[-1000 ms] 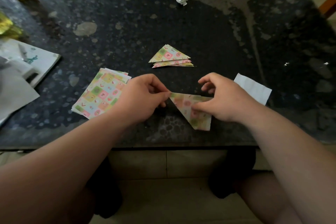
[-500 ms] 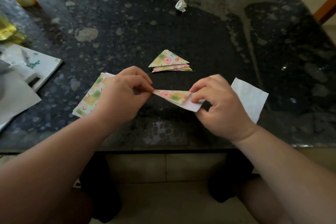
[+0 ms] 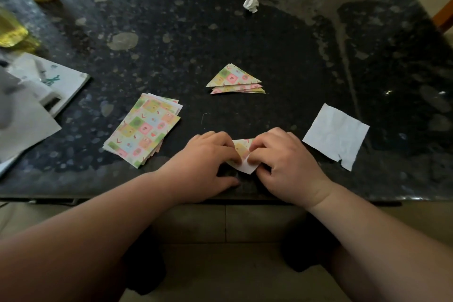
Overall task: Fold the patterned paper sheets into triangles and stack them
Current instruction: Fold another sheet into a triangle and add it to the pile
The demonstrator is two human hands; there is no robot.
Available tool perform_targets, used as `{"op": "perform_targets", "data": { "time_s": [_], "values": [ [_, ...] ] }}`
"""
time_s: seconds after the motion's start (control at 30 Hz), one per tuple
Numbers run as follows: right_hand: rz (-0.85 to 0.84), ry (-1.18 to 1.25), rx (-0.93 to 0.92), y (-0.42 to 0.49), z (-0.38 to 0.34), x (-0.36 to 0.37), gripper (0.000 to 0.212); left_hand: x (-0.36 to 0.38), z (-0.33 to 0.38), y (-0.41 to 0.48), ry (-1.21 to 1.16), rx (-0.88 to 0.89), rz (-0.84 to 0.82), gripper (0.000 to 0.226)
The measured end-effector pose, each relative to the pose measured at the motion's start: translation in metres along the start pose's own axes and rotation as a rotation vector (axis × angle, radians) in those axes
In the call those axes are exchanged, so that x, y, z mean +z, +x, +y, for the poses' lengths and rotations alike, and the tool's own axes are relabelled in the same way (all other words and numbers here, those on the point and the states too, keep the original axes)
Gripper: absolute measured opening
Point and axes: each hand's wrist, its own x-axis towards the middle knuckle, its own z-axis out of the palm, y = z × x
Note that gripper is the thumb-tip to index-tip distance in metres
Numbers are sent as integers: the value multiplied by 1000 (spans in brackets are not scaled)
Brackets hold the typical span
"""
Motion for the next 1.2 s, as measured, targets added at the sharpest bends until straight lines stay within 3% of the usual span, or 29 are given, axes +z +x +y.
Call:
{"op": "perform_targets", "data": {
  "time_s": [0.1,0.2,0.3,0.4,0.5,0.63,0.87,1.0,1.2],
  "values": [
    [-8,-7,-22,2,-2,-4,21,6,6,-1,64,9,87,34],
    [-22,-8,-65,3,-11,-3,17,12,12,1,72,59,186,14],
    [-44,13,-22,2,-8,-5,9,11,6,2,62,90,268,20],
    [-57,8,96,2,4,-13,20,9,-3,2,16,91,329,26],
    [-79,32,139,-1,7,-17,28,9,-11,-2,-28,52,317,28],
    [-136,54,131,-6,3,-13,21,4,-13,-7,5,-9,220,22],
    [-193,135,231,-4,8,-13,28,3,-11,-11,33,-29,151,35],
    [-215,162,276,-1,10,-15,31,8,-10,-9,52,-29,188,30],
    [-212,153,276,0,8,-12,20,17,-3,-5,116,49,255,24]
  ]
}}
